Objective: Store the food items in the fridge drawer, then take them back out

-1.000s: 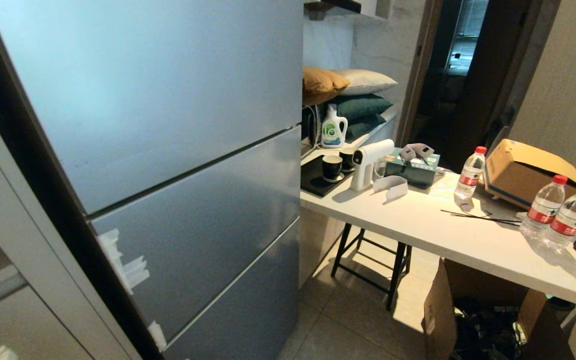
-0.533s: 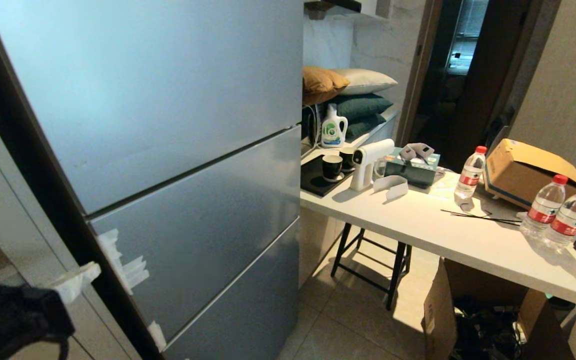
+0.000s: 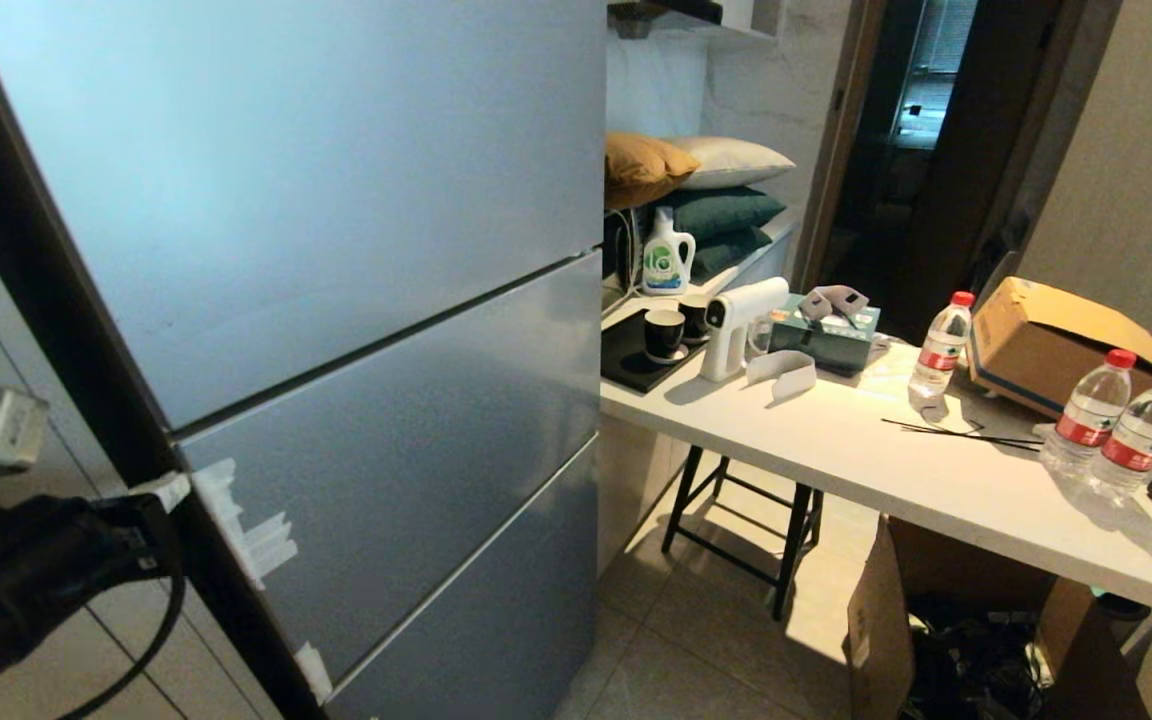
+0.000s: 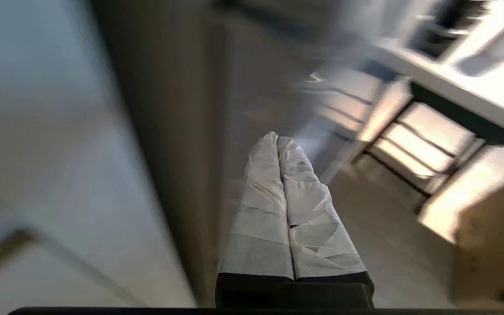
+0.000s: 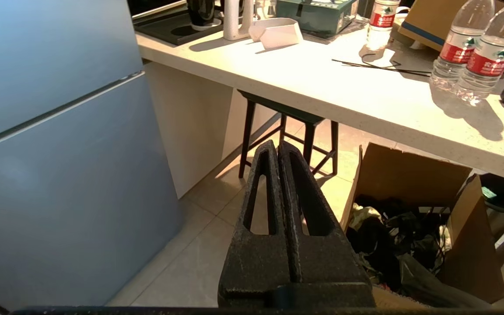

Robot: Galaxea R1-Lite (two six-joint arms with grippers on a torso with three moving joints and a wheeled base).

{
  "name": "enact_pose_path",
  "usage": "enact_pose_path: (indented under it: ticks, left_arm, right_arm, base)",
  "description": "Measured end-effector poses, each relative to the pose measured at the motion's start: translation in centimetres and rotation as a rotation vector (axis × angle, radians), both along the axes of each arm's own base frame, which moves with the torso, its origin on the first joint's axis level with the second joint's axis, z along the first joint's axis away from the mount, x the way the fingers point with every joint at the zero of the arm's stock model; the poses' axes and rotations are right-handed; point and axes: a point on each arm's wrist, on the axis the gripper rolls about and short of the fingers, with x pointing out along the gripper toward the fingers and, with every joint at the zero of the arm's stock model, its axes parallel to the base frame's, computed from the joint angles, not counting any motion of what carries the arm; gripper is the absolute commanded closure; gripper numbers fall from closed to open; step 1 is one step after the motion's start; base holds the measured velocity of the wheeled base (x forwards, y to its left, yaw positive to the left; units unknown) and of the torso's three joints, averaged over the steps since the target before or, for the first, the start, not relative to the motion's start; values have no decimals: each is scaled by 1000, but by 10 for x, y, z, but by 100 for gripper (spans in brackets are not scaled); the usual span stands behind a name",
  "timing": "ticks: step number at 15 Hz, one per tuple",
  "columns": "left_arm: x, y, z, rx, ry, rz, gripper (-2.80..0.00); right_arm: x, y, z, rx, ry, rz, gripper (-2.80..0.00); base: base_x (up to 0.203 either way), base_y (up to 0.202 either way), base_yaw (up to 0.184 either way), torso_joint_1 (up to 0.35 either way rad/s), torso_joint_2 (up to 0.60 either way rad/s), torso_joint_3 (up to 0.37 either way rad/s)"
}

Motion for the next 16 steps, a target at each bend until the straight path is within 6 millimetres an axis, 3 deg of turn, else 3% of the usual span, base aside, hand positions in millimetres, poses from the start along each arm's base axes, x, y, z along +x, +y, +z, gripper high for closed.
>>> enact_pose_path:
  ticks: [6, 16]
  left_arm:
    - [-16, 17, -6, -17, 10, -22, 0]
    - [10, 27, 1, -5, -13, 53, 0]
  right_arm:
    - [0, 0, 0, -2, 0, 1, 0]
    - [0, 0, 0, 0, 1, 0, 0]
  base:
    - [0, 0, 0, 0, 0, 0]
    - [0, 0, 0, 0, 0, 0]
